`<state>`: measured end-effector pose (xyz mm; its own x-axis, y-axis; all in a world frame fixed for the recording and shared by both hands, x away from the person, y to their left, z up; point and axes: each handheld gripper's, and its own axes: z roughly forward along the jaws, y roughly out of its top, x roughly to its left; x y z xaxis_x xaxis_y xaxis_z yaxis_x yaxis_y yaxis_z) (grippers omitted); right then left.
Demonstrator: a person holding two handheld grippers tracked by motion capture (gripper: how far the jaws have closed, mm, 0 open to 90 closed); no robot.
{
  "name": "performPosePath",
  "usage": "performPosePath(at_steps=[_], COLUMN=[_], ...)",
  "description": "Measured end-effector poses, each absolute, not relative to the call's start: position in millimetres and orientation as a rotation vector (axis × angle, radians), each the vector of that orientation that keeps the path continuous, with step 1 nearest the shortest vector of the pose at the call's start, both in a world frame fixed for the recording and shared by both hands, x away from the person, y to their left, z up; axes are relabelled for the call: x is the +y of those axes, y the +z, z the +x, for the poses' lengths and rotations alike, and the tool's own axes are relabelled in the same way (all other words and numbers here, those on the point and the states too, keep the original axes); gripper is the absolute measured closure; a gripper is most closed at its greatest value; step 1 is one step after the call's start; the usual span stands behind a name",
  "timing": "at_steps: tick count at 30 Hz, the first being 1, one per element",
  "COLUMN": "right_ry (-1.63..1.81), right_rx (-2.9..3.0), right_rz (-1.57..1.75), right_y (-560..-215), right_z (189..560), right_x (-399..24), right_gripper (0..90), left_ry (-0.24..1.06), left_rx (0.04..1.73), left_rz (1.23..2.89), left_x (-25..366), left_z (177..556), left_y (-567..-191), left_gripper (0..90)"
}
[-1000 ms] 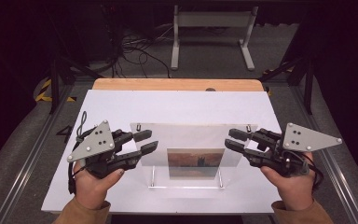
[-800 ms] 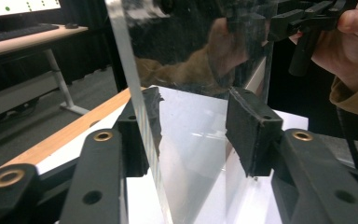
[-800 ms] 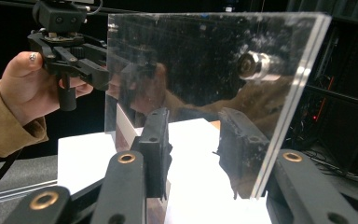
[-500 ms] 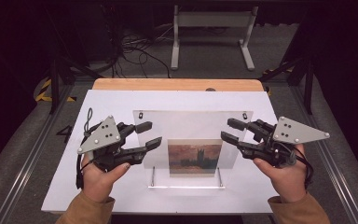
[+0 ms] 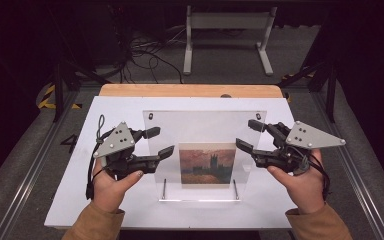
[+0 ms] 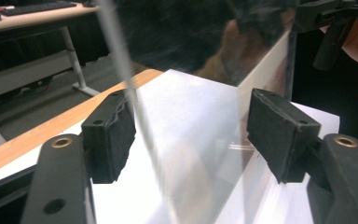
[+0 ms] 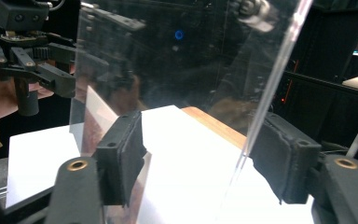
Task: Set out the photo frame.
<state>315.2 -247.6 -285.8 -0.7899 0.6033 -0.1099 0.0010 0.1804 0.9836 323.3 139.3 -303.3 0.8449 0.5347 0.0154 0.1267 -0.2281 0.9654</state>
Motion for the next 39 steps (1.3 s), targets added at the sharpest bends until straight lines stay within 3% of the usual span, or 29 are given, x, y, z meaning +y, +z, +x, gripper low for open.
performPosePath(at_steps=[5, 12, 17, 27, 39], right_ry=[1.648, 1.611, 1.581, 1.460, 1.411], right_rx=[1.986, 1.982, 1.976, 2.018, 1.994], right_rz=[0.582, 0.620, 0.671, 0.801, 0.923], right_y=[-287, -287, -287, -301, -331], right_z=[313, 302, 297, 295, 297], right_x=[-249, -264, -281, -317, -344], right_gripper=[27.3, 29.3, 27.6, 12.9, 7.9], left_ry=[0.412, 0.451, 0.470, 0.503, 0.530], left_rx=[0.503, 0.545, 0.592, 0.690, 0.804], left_rz=[1.782, 1.773, 1.776, 1.802, 1.814], left_x=[141, 163, 178, 206, 240], left_z=[322, 311, 307, 306, 310], left_y=[-305, -305, -310, -331, -364], left_gripper=[22.8, 16.5, 14.5, 10.4, 9.7])
